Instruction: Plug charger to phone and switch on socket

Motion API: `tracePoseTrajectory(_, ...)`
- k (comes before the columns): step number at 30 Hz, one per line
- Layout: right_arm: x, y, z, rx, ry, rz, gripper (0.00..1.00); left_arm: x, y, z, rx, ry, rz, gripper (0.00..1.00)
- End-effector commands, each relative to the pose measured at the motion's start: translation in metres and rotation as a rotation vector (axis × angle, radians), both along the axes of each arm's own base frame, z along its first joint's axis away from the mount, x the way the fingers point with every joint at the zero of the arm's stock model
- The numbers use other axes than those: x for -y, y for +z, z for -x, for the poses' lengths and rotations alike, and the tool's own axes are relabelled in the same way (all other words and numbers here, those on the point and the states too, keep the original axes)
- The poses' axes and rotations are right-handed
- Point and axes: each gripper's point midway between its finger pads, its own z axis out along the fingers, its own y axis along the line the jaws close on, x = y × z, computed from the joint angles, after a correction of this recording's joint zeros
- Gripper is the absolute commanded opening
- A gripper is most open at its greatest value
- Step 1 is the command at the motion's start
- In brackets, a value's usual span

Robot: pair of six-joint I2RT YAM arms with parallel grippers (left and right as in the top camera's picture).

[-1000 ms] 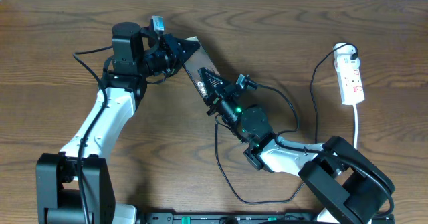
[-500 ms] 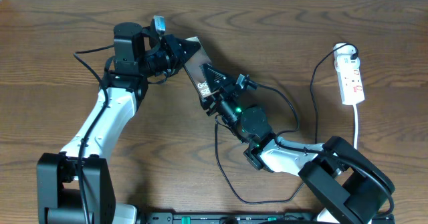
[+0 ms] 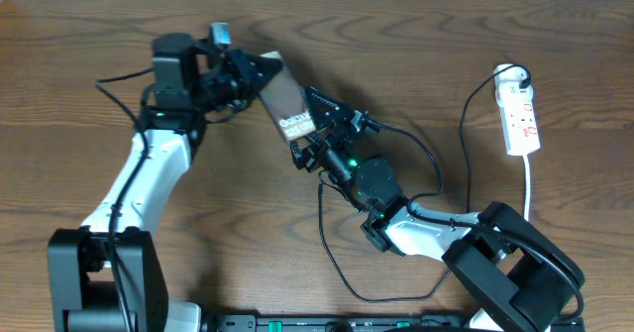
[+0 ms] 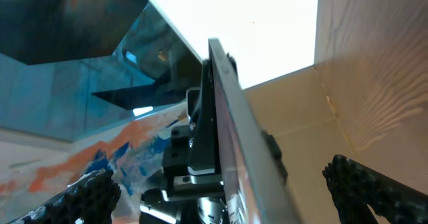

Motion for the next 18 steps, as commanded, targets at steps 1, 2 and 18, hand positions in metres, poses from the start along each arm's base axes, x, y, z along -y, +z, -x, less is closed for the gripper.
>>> tracePoseTrajectory(1,-0.004,0.004,0.001,0.006,0.006,0.002,0.99,-0.023,0.008,0.001,0.019,0.004,0.028,0.07)
tracePoseTrajectory(2,-0.004,0.002,0.001,0.002,0.006,0.006,0.99,-0.031,0.009,0.0,0.019,0.013,0.033,0.07)
tracePoseTrajectory(18,0.006,-0.009,-0.006,0.342,0.194,0.409,0.99,-0.11,0.031,0.022,0.064,-0.026,0.168,0.08)
